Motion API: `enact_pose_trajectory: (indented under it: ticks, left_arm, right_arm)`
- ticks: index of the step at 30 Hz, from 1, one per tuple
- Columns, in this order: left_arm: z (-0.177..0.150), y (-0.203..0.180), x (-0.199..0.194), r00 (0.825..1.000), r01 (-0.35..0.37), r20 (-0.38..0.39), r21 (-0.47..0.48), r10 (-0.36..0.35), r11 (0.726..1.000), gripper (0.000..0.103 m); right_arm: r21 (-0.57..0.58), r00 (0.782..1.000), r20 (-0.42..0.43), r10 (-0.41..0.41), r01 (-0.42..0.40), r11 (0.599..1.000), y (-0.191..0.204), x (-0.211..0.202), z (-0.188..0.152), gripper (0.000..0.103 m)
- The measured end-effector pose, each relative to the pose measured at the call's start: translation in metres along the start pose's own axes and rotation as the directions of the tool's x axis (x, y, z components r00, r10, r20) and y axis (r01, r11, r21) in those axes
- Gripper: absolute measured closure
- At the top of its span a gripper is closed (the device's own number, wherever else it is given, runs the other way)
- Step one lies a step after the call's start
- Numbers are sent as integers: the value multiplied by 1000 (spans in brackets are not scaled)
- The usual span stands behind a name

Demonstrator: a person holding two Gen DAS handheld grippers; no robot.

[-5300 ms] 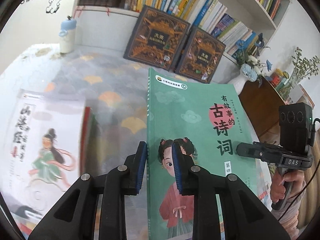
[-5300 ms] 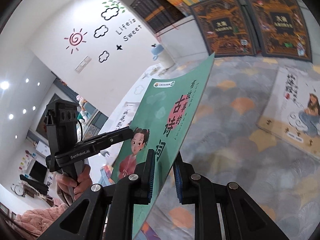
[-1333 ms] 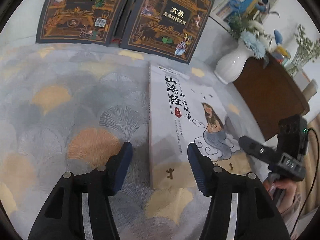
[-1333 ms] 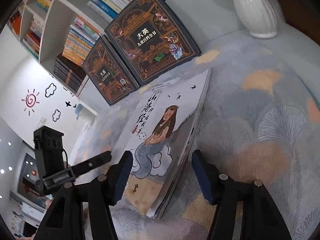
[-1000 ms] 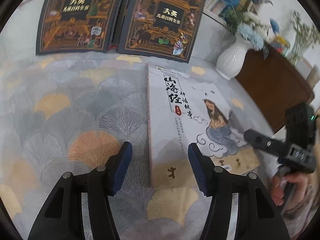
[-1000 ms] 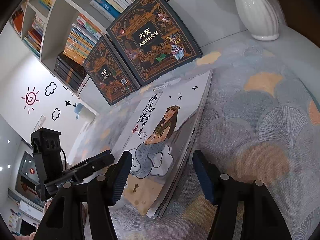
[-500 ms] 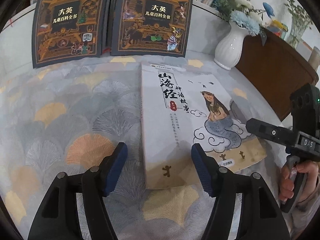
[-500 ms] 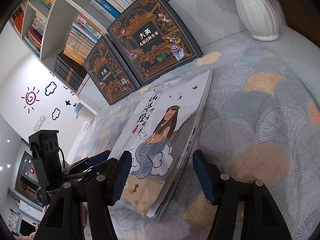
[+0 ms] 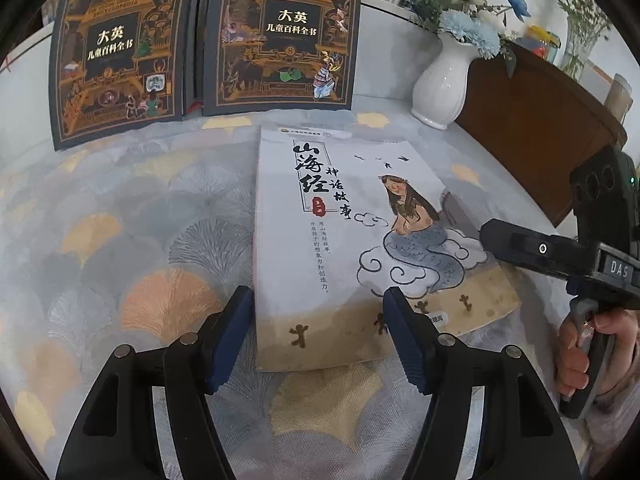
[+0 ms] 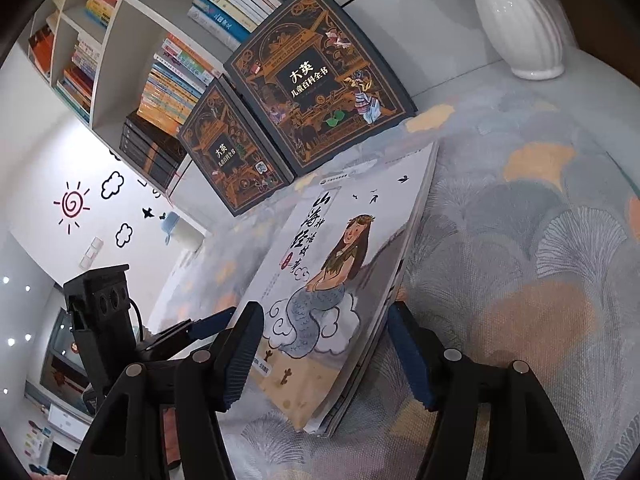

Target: Organize books

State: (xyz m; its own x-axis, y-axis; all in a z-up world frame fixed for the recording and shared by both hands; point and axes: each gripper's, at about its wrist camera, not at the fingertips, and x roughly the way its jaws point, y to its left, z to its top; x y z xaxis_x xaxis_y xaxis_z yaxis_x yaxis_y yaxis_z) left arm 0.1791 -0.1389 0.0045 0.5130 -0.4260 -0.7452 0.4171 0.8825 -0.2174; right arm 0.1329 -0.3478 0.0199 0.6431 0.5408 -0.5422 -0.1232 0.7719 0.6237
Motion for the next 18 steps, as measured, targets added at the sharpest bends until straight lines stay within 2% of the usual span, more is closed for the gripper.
enact_pose_trajectory:
  ticks: [3, 11, 18]
  left_arm:
    - [0, 1, 0, 1000, 2, -1, -2, -2, 1000, 39]
    - [-1, -2, -2, 1000, 17, 3, 10, -17, 1000, 39]
    - [-1, -2, -2, 1000, 19, -2, 11, -19, 1000, 39]
  right_arm:
    - [11, 997, 26, -71, 71, 997, -1, -4, -1, 40]
    - [-15, 1000, 1, -23, 23, 1000, 3, 0, 0, 38]
    - [-29, 999, -2, -38, 38, 999, 6, 1, -2, 38]
